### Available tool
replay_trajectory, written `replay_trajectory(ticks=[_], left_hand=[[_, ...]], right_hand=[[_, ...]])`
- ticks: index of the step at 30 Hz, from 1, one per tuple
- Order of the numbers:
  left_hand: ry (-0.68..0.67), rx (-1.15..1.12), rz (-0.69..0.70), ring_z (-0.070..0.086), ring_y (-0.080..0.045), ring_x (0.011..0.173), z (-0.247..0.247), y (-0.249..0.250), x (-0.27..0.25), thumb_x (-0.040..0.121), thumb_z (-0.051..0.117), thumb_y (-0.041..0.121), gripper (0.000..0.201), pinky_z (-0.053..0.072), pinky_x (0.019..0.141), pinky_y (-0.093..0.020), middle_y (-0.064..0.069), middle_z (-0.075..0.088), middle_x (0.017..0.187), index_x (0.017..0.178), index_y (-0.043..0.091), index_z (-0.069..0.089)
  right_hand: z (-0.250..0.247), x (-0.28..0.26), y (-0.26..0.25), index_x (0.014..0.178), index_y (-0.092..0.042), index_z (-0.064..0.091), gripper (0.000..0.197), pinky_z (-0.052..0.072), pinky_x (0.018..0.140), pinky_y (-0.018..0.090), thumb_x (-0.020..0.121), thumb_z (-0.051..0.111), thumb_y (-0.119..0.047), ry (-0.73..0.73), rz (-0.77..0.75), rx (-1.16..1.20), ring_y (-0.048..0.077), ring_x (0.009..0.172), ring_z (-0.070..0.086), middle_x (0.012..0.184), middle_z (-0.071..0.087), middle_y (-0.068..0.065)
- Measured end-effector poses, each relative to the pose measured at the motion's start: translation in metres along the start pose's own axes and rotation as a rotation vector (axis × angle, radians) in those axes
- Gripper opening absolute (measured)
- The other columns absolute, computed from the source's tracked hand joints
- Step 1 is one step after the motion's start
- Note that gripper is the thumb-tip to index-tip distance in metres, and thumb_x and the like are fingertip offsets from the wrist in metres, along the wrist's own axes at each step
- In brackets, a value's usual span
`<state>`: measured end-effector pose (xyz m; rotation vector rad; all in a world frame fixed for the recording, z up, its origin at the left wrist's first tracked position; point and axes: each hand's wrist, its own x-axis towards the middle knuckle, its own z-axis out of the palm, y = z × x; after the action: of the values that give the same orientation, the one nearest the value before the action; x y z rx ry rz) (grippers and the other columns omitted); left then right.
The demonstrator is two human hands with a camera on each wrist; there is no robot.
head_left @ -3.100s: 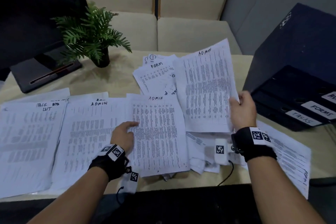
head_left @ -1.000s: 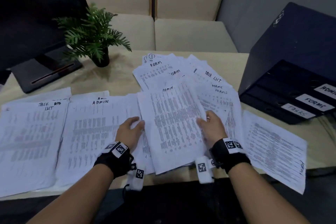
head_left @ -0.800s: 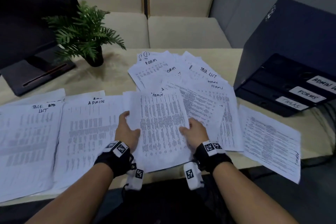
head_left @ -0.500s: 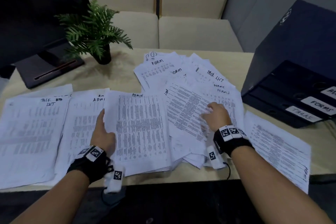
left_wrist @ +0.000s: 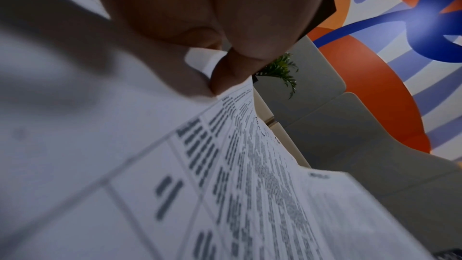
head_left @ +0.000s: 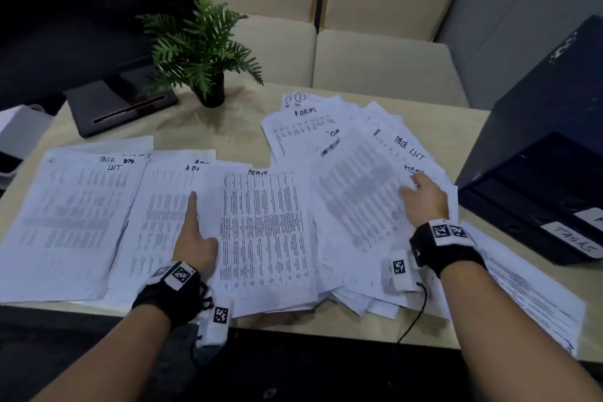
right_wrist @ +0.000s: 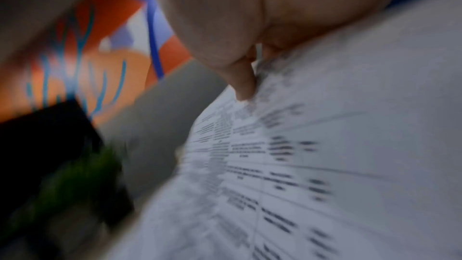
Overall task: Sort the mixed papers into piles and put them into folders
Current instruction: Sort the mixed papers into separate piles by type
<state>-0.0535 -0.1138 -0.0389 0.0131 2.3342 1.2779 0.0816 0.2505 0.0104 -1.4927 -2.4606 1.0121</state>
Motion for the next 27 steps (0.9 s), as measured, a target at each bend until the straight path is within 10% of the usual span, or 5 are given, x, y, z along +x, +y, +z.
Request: replay_trajectory(ticks=[3,8,12,19,27], left_hand=[[-0.031,0.063,0.036,0.067,-0.033,0.093,0.004,0.004,0.003,0.081,0.039,-0.009,0.084,0.057,0.073,-0.041,0.016,0.03,0.15,0.141,0.049,0.029],[-0.062,0.074,-0.024,0.046,-0.016,0.038,0.005,0.002,0.013,0.083,0.039,-0.005,0.056,0.042,0.04,-0.024,-0.014,0.057,0.132,0.118,0.034,0.059],[-0.068,0.099,0.097,0.061,-0.022,0.106,0.001,0.008,0.011,0.095,0.047,0.012,0.029,0.045,0.085,-0.028,-0.007,0.06,0.129,0.119,0.018,0.062],[-0.141,-0.024,0.034,0.052,-0.022,0.117,0.003,0.014,0.011,0.091,0.06,0.037,0.045,0.043,0.096,-0.035,-0.003,0.053,0.133,0.13,0.017,0.052],[-0.227,-0.055,0.146,0.047,-0.023,0.049,-0.012,0.018,0.01,0.087,0.044,-0.005,0.053,0.041,0.046,-0.031,-0.01,0.064,0.092,0.106,0.044,0.04]], right_hand=[[-0.022,-0.014,-0.012,0.097,-0.013,0.059,0.007,0.042,0.06,0.024,0.093,0.054,-0.009,0.157,-0.108,0.339,0.015,0.071,0.059,0.091,0.065,0.01],[-0.009,-0.048,-0.029,0.092,-0.016,0.06,0.01,0.044,0.061,0.025,0.094,0.055,-0.008,0.12,-0.06,0.556,0.017,0.07,0.057,0.085,0.065,0.007],[0.04,-0.08,-0.027,0.087,-0.019,0.057,0.011,0.04,0.046,0.02,0.096,0.054,-0.013,-0.085,0.048,0.452,0.019,0.059,0.052,0.082,0.06,0.005],[0.1,-0.122,-0.029,0.098,-0.015,0.058,0.005,0.043,0.062,0.022,0.096,0.054,-0.012,-0.228,0.12,0.332,0.017,0.083,0.061,0.096,0.064,-0.001],[0.109,-0.136,-0.039,0.116,-0.02,0.052,0.026,0.047,0.09,0.032,0.093,0.064,-0.025,-0.136,0.164,0.4,0.014,0.099,0.059,0.11,0.06,-0.008]])
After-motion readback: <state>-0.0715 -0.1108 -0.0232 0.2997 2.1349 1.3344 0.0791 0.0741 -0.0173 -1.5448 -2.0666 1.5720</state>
